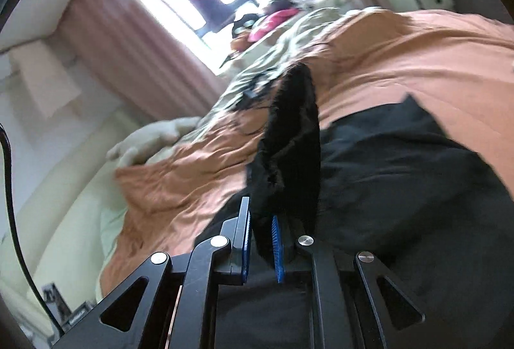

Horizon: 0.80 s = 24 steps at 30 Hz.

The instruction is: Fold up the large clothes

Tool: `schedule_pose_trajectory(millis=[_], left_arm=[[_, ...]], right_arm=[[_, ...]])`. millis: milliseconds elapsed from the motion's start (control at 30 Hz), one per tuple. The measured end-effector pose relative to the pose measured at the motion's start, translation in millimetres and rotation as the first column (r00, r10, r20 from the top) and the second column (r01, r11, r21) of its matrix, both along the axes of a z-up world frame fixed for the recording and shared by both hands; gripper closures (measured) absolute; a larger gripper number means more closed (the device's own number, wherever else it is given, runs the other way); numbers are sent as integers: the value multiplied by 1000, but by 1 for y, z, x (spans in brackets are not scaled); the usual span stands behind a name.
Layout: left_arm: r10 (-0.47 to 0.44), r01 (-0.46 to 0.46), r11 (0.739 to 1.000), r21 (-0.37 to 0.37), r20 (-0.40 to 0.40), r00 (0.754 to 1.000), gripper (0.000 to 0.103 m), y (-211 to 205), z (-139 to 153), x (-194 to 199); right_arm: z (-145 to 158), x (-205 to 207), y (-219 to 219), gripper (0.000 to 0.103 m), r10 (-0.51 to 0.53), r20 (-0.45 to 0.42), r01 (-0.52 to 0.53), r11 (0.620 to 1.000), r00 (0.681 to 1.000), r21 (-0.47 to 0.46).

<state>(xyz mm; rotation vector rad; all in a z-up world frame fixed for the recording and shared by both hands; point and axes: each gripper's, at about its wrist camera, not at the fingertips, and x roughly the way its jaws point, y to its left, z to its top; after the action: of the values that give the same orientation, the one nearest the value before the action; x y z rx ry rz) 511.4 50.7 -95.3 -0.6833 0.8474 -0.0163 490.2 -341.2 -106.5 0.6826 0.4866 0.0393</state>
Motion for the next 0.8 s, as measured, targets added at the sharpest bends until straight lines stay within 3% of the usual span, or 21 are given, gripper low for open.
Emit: schedule_pose_trajectory(millis=[233, 300, 367, 433, 533, 600, 700, 800], left_arm=[[62, -62, 997, -53, -17, 998, 21, 25, -5, -3], [74, -75, 995, -58, -29, 997, 21, 29, -8, -2], [82, -84, 994, -66, -42, 996, 21, 34, -11, -2], [91, -95, 993, -72, -49, 995, 21, 38, -13, -2], [111, -115, 991, -75, -51, 993, 21, 43, -13, -4], [114, -117, 990, -73, -48, 992, 21, 42, -13, -4], [92, -94, 994, -62, -47, 995, 21, 38, -13, -3], [56, -58, 997, -45, -40, 998, 21, 24, -12, 1]], right_arm=[[-2, 40, 68, 90, 182, -19, -182, 981, 983, -64], [-8, 52, 88, 82, 247, -54, -250, 967, 968, -57], [-17, 62, 106, 32, 324, -91, -328, 944, 942, -32], [-23, 67, 123, 15, 384, -111, -389, 921, 917, -27], [-26, 66, 135, 15, 430, -125, -438, 897, 894, -52], [-29, 62, 132, 15, 421, -145, -430, 902, 895, -40], [-29, 50, 106, 15, 377, -156, -383, 923, 913, -14], [-31, 33, 63, 15, 263, -175, -265, 964, 949, 15]])
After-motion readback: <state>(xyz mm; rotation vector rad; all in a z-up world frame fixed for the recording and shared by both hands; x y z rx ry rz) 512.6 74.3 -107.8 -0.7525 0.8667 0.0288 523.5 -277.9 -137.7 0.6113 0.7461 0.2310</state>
